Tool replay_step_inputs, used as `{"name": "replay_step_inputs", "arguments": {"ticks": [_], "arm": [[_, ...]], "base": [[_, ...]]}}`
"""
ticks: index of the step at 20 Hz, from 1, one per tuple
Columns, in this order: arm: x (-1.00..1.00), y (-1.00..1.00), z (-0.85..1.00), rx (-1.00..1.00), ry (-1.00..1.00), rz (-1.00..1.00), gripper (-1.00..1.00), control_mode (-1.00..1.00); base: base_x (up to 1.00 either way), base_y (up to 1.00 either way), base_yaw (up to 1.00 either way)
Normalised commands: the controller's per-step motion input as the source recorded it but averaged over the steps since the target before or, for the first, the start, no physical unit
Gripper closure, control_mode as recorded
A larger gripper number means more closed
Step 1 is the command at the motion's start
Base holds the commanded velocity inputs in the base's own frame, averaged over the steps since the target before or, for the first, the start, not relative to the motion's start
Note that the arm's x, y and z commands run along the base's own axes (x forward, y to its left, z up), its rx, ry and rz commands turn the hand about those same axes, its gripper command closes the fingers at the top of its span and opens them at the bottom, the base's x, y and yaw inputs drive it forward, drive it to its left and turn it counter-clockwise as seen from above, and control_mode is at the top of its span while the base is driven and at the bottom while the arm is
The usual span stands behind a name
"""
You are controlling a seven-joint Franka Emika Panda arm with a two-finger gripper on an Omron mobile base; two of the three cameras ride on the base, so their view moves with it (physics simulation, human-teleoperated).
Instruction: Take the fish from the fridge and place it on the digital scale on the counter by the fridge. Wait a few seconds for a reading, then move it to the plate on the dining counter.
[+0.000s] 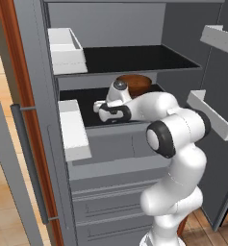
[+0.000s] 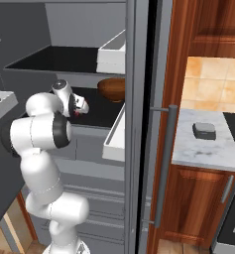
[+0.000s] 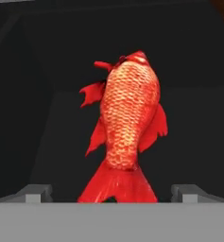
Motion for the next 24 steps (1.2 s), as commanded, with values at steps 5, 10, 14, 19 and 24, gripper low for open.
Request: {"name": "replay_step_inputs", "arguments": {"ticks": [5,10,14,19,24], "arm": [[0.42,0.0,-0.06,0.0,0.03,0.0,-1.0,-1.0],[0.43,0.05,-0.12,0.0,0.03,0.0,-1.0,-1.0],[0.26,0.03,-0.16,0.0,0.0,0.0,-1.0,-1.0],[0.03,0.0,-0.3,0.0,0.0,0.0,-1.0,-1.0],[-0.01,0.0,-0.47,0.0,0.0,0.01,-1.0,-1.0]], "base": [[0.0,0.0,0.0],[0.0,0.0,0.0],[0.0,0.0,0.0],[0.0,0.0,0.0],[0.0,0.0,0.0]]}}
